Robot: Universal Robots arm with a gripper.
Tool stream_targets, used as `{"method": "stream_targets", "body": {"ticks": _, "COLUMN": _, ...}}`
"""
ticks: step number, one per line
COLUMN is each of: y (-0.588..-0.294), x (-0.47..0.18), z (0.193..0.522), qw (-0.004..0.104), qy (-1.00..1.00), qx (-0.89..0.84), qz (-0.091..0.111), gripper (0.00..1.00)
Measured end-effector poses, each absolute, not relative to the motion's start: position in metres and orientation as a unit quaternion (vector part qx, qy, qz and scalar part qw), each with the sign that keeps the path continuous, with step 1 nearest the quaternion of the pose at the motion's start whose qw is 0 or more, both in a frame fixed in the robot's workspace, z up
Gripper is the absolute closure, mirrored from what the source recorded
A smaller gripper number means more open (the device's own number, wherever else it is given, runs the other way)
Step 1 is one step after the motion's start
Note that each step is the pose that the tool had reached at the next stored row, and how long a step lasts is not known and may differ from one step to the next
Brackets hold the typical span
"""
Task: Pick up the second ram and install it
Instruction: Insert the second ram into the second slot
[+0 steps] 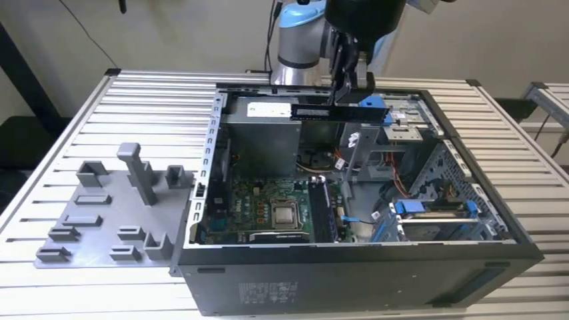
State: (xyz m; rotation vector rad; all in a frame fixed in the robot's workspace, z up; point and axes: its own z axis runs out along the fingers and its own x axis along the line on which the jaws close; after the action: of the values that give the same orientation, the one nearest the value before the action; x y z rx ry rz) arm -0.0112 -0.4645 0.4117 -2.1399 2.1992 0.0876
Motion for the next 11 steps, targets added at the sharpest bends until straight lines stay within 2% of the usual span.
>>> {"method": "stream_targets", "body": {"ticks": 11, "y": -0.4644, "x": -0.0111, "z": 0.4115, "qw": 0.037, "qy": 0.736, "qx": -0.675, "qz": 0.027, "gripper": 0.86}}
